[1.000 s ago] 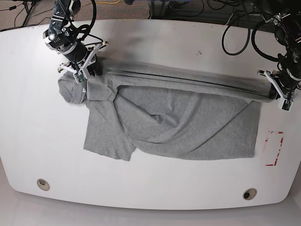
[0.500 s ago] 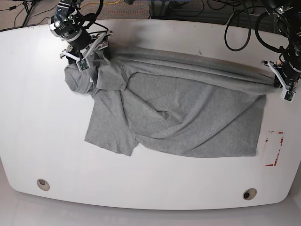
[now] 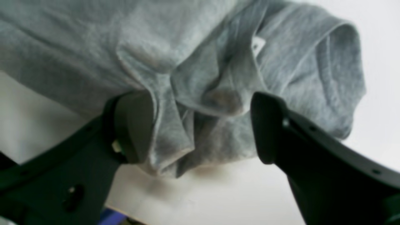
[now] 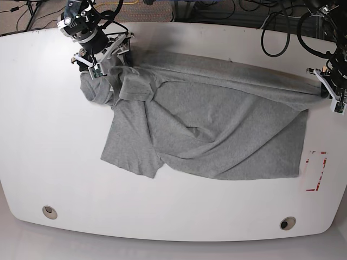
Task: Layout the t-shirt on the table in an organized manner, then fold the t-shirt properly
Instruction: 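Move the right gripper along the shirt edge and regrasp the fabric, then release the left gripper and grasp the shirt's opposite corner with it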
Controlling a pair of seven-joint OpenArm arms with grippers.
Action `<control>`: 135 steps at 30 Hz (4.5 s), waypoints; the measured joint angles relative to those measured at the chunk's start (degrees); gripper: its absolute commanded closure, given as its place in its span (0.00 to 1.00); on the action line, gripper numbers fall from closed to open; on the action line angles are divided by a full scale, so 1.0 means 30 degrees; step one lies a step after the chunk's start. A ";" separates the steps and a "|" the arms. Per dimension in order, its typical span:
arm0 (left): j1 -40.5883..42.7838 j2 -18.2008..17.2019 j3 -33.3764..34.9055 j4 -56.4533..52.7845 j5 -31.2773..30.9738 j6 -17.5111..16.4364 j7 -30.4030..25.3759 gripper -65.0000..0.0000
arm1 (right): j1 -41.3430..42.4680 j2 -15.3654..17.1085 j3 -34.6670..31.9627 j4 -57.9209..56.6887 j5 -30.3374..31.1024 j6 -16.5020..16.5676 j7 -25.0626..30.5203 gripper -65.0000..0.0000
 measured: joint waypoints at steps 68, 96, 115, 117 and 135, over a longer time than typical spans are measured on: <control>-0.1909 -0.0663 -0.0277 0.0095 0.0044 0.0007 0.0066 0.54 | 1.3136 -0.0466 0.1362 -1.2269 -0.2018 -0.0044 -0.2929 0.28; -0.7475 -0.0525 -0.1275 -0.4641 0.1450 0.0160 0.0226 0.53 | 1.3129 -0.0663 0.1275 -1.2415 -0.2047 0.0007 -0.3373 1.00; -1.3508 -0.1515 0.3395 -1.9161 0.1406 0.2761 -0.7708 0.53 | 1.3129 -0.0299 0.1326 -1.2422 -0.1974 0.0007 -0.3337 1.00; -1.3865 -0.1552 0.3650 -2.0575 0.1370 0.3366 -0.8626 0.53 | 1.3121 -0.0299 0.1326 -1.2415 -0.1982 0.0007 -0.3337 1.00; -1.5395 -0.2820 0.7169 -2.6454 0.1399 0.4583 -1.2335 0.53 | 1.3114 -0.0299 0.1326 -1.2305 -0.1989 0.0007 -0.3381 1.00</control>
